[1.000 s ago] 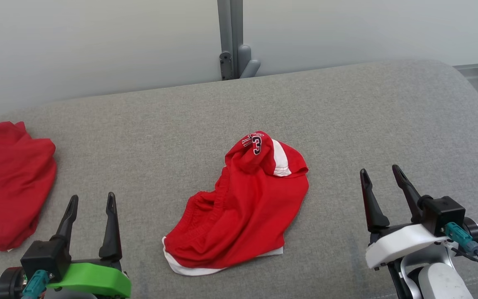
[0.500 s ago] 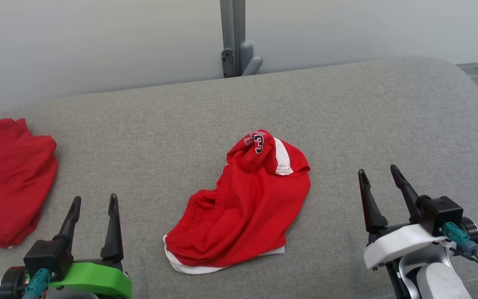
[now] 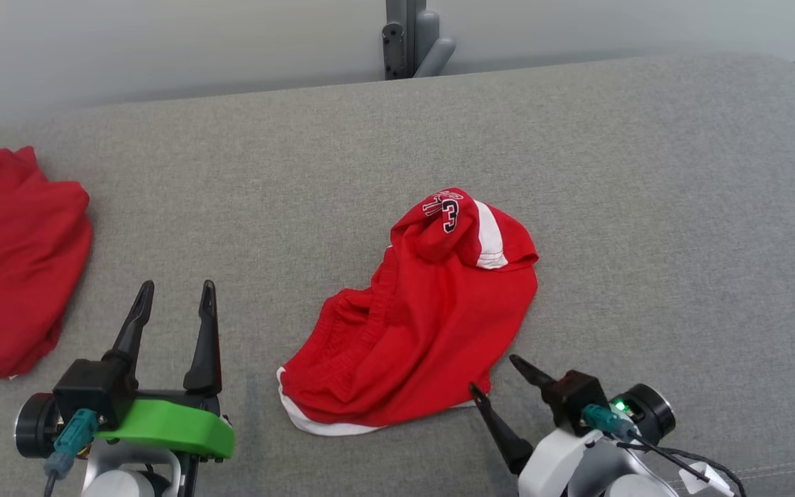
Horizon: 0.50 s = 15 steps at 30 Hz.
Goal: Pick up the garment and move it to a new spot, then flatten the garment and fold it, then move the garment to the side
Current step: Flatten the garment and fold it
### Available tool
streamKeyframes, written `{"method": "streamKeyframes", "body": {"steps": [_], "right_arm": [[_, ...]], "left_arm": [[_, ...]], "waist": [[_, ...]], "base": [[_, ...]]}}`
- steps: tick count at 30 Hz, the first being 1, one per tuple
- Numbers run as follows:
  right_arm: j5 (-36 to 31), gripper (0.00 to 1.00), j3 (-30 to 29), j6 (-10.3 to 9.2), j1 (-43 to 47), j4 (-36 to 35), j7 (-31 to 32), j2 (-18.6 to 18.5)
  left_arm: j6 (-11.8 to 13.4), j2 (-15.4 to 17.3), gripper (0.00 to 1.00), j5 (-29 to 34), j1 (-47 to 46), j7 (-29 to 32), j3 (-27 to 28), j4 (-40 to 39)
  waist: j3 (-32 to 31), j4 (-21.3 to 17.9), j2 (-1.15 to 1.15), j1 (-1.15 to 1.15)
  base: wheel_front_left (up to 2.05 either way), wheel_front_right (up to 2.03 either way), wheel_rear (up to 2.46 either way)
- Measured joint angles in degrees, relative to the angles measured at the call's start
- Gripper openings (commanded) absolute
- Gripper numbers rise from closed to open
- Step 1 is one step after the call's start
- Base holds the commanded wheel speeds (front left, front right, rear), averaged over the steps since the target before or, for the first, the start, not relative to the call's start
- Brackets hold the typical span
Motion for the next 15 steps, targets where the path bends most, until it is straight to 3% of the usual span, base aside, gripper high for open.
{"method": "streamKeyframes", "body": {"steps": [8, 9, 10, 11, 15], "right_arm": [[-0.9, 1.0, 9.6, 0.01, -5.8, 4.8, 0.7, -4.2], [-1.4, 0.83, 10.2, 0.0, -6.8, 5.9, 1.0, -4.6], [-1.5, 0.13, 10.5, 0.0, -7.6, 6.7, 1.0, -4.6], [-1.4, 0.0, 10.9, 0.0, -8.2, 7.3, 1.1, -4.6], [0.7, 0.0, 14.0, 0.0, -10.4, 7.3, 2.6, -5.8]], "left_arm": [[-1.0, -0.7, 1.0, 0.0, -2.9, -1.5, -0.5, 2.3], [-1.0, -0.8, 1.0, 0.0, -3.2, -1.5, -0.6, 2.5], [-1.0, -0.9, 1.0, 0.0, -3.5, -1.8, -0.7, 2.9], [-1.0, -1.1, 1.0, 0.0, -3.7, -1.9, -0.7, 3.1], [-1.0, -1.3, 1.0, 0.0, -4.3, -2.4, -0.8, 3.8]], "waist": [[3.9, 1.7, 0.0, 0.0], [4.3, 1.9, 0.0, 0.0], [4.7, 2.1, 0.0, 0.0], [5.0, 2.2, 0.0, 0.0], [6.1, 2.5, 0.0, 0.0]], "base": [[0.0, 0.0, 0.0], [0.0, 0.0, 0.0], [0.0, 0.0, 0.0], [0.0, 0.0, 0.0], [0.0, 0.0, 0.0]]}}
